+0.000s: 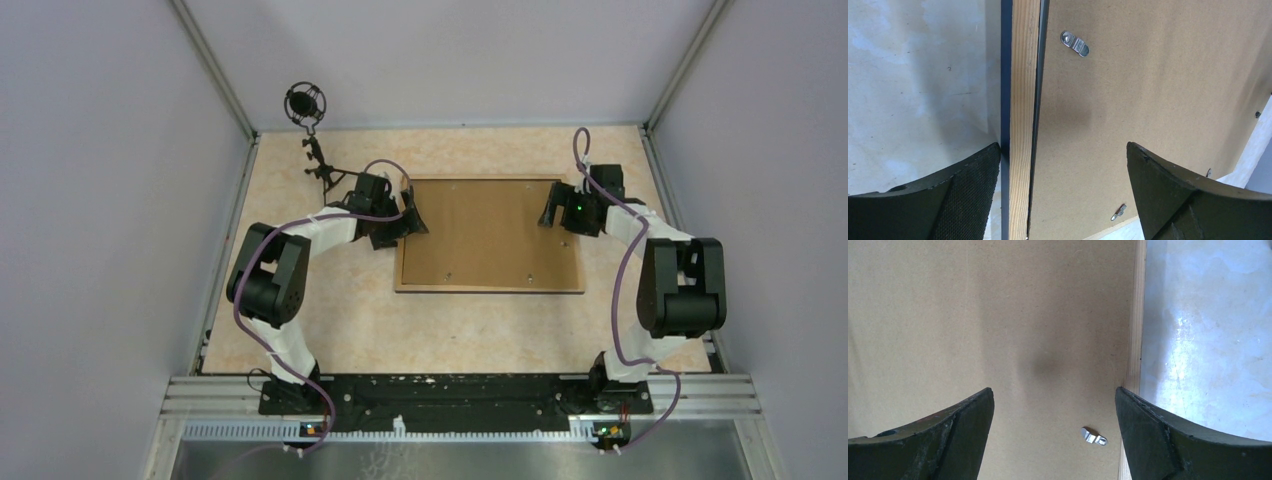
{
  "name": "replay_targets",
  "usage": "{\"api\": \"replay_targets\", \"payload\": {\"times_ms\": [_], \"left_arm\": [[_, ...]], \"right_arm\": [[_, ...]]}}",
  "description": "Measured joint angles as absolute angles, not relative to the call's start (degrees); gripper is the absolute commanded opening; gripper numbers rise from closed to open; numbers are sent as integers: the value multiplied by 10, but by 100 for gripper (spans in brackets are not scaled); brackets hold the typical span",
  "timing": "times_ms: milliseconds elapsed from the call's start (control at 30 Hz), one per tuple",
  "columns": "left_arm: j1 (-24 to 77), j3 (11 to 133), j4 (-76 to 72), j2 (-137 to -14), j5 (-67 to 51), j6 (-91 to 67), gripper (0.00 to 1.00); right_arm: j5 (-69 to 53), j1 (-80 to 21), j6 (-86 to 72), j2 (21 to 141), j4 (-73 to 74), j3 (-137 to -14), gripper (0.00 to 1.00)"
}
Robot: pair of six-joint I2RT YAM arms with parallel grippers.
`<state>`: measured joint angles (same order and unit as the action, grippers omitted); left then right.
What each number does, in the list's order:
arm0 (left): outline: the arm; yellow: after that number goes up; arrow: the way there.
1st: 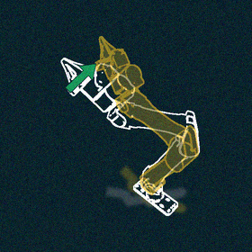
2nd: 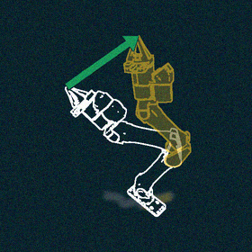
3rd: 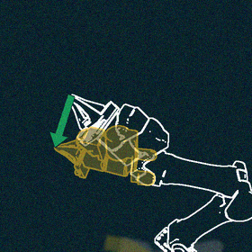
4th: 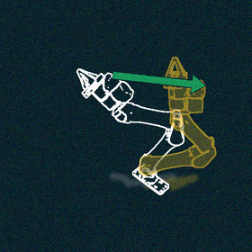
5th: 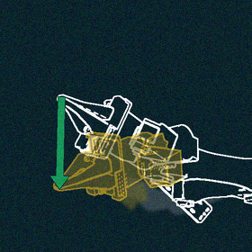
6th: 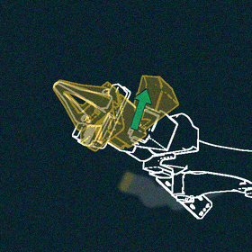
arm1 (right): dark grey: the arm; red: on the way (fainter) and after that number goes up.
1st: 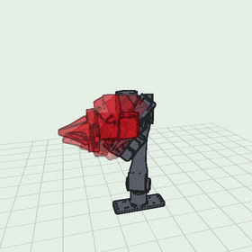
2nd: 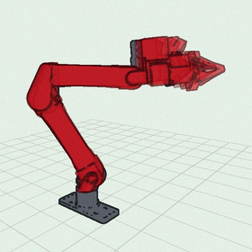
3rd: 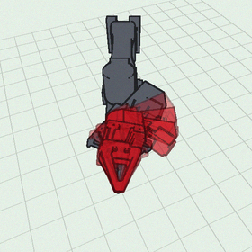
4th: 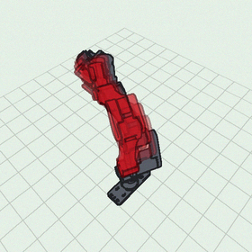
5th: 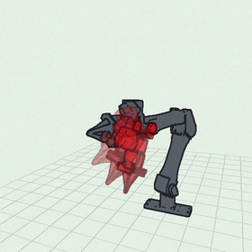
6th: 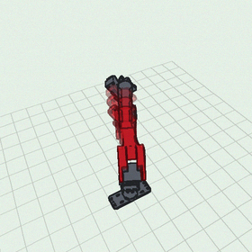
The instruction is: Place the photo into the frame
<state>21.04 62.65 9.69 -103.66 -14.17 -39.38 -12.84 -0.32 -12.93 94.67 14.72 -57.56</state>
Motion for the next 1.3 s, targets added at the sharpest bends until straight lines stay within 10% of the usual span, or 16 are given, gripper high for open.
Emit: {"api": "replay_targets", "payload": {"times_ms": [1300], "left_arm": [[208,626,96,-1037,-146,-394,98]], "right_arm": [[-173,24,-126,967,132,-582,86]]}}
